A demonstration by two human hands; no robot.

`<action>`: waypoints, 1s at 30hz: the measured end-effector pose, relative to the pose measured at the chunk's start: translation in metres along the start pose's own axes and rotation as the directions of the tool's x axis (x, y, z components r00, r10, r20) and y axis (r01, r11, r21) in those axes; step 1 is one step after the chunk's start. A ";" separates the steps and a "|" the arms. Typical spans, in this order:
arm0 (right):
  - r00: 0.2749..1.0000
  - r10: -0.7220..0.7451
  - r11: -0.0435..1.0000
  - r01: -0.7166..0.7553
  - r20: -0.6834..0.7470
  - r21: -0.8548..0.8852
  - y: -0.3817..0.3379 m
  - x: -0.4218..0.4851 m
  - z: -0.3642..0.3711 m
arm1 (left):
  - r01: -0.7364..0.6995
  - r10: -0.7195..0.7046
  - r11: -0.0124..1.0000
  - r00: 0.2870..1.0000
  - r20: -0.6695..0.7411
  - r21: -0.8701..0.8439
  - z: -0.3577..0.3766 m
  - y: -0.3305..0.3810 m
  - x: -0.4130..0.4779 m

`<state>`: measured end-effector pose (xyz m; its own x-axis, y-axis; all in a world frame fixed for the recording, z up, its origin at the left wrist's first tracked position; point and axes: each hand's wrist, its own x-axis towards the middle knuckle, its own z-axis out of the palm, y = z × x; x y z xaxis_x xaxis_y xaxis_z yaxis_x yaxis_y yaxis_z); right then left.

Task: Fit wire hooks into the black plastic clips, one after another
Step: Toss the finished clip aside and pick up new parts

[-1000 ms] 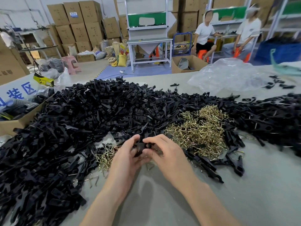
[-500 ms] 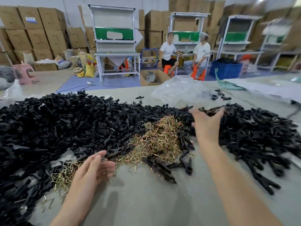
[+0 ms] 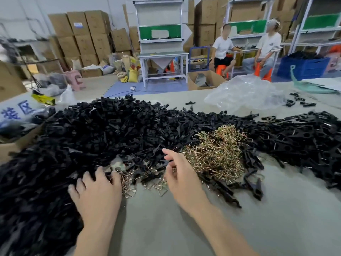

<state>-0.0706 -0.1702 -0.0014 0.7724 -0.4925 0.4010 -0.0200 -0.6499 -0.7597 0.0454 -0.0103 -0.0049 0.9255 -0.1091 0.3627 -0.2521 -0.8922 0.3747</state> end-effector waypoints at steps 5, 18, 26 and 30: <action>0.999 0.019 0.999 -0.016 -0.051 0.052 0.007 0.002 0.000 | -0.126 0.126 0.992 0.992 0.024 -0.013 -0.003 0.003 0.000; 0.996 0.075 0.983 -0.066 -0.049 0.173 0.007 0.003 0.000 | -0.022 -0.109 0.670 0.986 -0.128 -0.742 -0.010 0.007 0.010; 0.996 0.071 0.977 -0.059 -0.053 0.206 0.003 0.004 0.000 | -0.016 -0.069 0.434 0.996 -0.051 -0.901 -0.016 0.019 0.006; 0.989 0.122 0.914 -0.144 0.083 0.379 -0.002 0.004 0.003 | 0.022 0.149 0.405 0.985 0.090 -0.914 -0.013 0.033 -0.005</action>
<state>-0.0654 -0.1695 0.0006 0.8141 -0.5184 0.2617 0.1107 -0.3039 -0.9462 0.0286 -0.0341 0.0164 0.8993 -0.2798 0.3360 -0.3397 0.0368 0.9398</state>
